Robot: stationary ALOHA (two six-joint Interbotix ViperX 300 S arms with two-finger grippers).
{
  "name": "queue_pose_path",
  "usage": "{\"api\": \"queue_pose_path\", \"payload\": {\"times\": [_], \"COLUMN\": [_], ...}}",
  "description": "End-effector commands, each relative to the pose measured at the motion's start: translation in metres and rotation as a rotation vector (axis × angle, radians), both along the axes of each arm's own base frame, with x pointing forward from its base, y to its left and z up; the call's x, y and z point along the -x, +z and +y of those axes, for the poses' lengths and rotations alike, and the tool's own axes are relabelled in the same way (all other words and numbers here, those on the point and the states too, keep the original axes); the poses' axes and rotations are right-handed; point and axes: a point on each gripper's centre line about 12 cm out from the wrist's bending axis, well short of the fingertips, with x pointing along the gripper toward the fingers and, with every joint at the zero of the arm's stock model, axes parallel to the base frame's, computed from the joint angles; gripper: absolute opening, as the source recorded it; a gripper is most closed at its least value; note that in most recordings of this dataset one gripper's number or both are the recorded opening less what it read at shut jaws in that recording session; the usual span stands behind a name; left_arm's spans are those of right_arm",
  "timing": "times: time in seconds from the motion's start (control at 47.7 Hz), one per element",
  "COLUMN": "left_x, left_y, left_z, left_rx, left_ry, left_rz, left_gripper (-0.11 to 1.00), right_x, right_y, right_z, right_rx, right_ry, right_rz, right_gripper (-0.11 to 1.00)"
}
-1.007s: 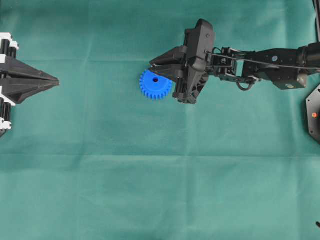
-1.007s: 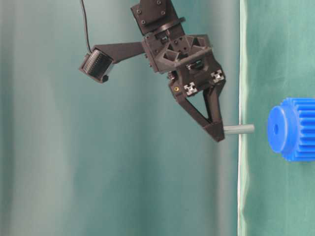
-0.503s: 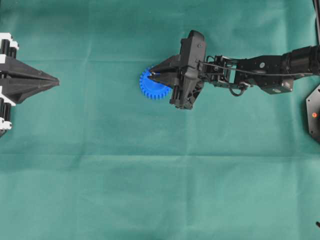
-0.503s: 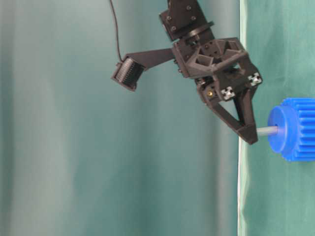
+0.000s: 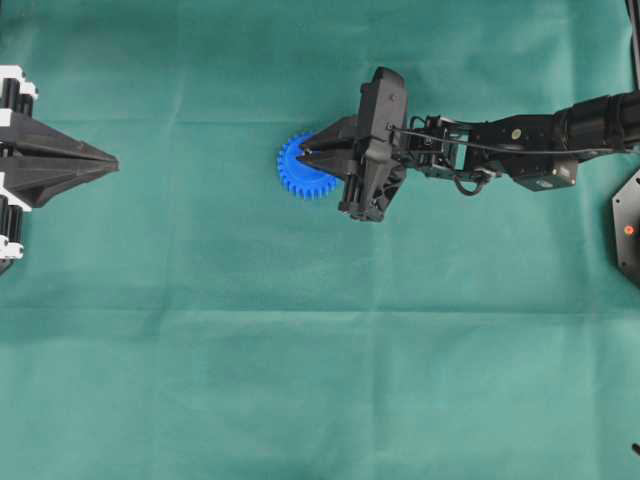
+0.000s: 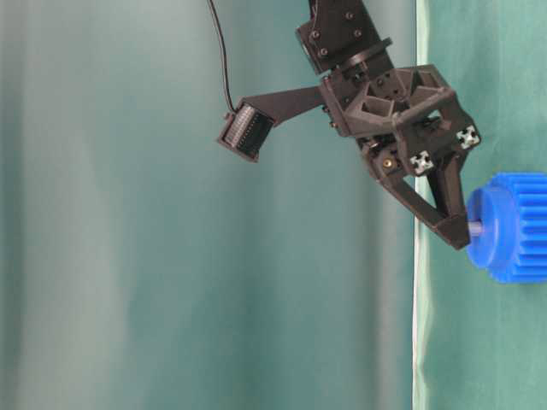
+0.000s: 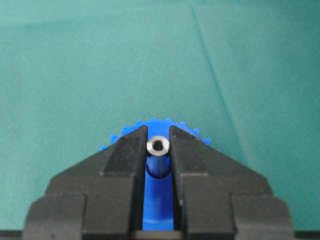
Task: Insert the shaft placed at a random location into the center hole of the medium gear at another random location.
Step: 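Align the held shaft above the gear's center hole, then lower the shaft into the gear's center hole with the right gripper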
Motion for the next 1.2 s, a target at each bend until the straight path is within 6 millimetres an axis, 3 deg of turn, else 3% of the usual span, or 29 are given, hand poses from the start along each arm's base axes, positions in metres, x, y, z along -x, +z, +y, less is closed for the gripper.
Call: {"api": "queue_pose_path", "payload": {"times": [0.0,0.755,1.174], "left_x": [-0.002,-0.002,-0.002], "left_y": [0.005,0.005,0.005], "left_z": [0.0,0.0,0.0], "left_rx": [-0.002,-0.002,-0.002], "left_ry": [0.001,0.001,0.001], "left_rz": [-0.012,-0.012,-0.012], "left_gripper": [0.0,0.0,0.0], "right_x": [-0.004,0.002,0.001], "right_y": [0.01,-0.004,-0.002], "right_z": [0.0,0.001,0.001], "right_rx": [0.003,-0.005,-0.013], "right_ry": [-0.001,0.0,-0.005], "right_rz": [-0.035,0.01,0.002], "right_gripper": [0.13,0.13,0.17]}}
